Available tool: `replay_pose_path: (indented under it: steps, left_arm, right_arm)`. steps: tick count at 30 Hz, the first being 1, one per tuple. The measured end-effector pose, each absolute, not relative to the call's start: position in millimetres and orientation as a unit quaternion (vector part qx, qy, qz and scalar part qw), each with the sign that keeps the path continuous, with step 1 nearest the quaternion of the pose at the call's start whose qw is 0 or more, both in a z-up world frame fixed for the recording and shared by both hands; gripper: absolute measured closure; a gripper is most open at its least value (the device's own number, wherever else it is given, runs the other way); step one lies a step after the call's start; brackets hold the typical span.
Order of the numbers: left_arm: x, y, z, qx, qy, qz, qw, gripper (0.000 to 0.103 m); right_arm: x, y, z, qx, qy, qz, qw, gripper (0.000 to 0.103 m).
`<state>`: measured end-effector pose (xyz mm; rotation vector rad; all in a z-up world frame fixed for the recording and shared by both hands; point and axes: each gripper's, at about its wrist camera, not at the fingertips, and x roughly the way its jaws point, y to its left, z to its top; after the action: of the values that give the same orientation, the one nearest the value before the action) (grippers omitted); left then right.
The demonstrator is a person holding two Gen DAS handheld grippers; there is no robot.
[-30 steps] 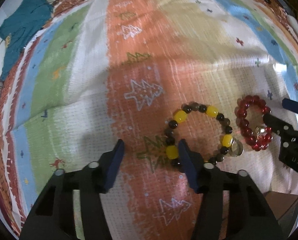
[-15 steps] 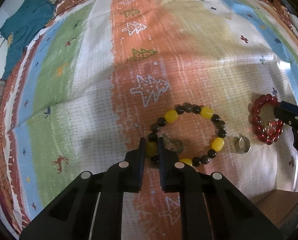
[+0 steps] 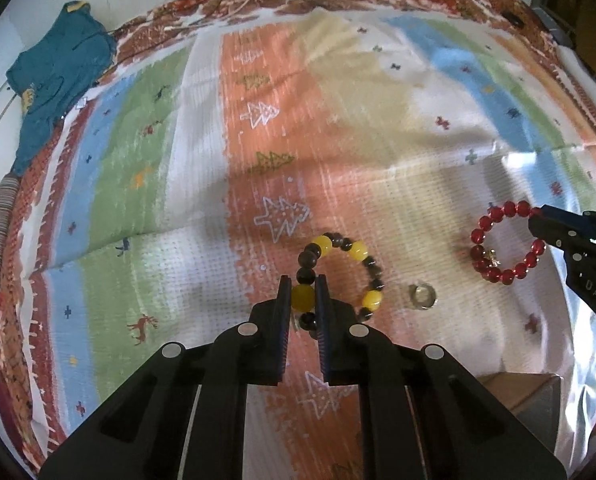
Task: Organize jewelry
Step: 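Lift both bracelets and carry them toward the tin box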
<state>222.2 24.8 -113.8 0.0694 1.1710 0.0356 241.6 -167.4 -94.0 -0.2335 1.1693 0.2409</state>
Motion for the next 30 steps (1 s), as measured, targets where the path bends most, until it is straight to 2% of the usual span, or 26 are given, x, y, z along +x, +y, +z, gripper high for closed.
replay_pose_path:
  steps: [7, 8, 14, 26, 27, 28, 29, 30]
  left_arm:
    - [211.7, 19.1, -95.5, 0.024, 0.538, 0.007, 0.842, 0.092]
    - [210.3, 18.9, -93.1, 0.023, 0.537, 0.006, 0.843, 0.092]
    - [200.5, 15.4, -80.2, 0.017, 0.526, 0.001, 0.850, 0.092]
    - [193.7, 15.6, -81.5, 0.018, 0.530, 0.000, 0.848, 0.092]
    - [194.1, 15.2, -82.4, 0.018, 0.531, 0.000, 0.847, 0.092]
    - [194.0, 15.6, -83.2, 0.019, 0.532, 0.001, 0.847, 0.092]
    - [194.8, 15.6, -83.6, 0.018, 0.532, 0.001, 0.846, 0.092]
    - [195.9, 15.8, -83.8, 0.018, 0.533, 0.001, 0.846, 0.092]
  right_arm:
    - [232.3, -161.3, -72.8, -0.098, 0.533, 0.127, 0.831, 0.091]
    - [230.0, -160.6, -68.9, -0.096, 0.529, 0.129, 0.833, 0.101]
    - [217.4, -157.8, -50.4, -0.088, 0.513, 0.139, 0.842, 0.101]
    - [220.1, -163.4, -70.0, -0.098, 0.543, 0.121, 0.825, 0.101]
    - [221.1, -164.2, -73.0, -0.100, 0.546, 0.119, 0.823, 0.096]
    - [221.0, -165.1, -74.7, -0.101, 0.548, 0.117, 0.822, 0.087]
    - [221.3, -167.3, -76.5, -0.099, 0.547, 0.114, 0.823, 0.059]
    - [221.5, -168.0, -77.8, -0.099, 0.548, 0.116, 0.822, 0.054]
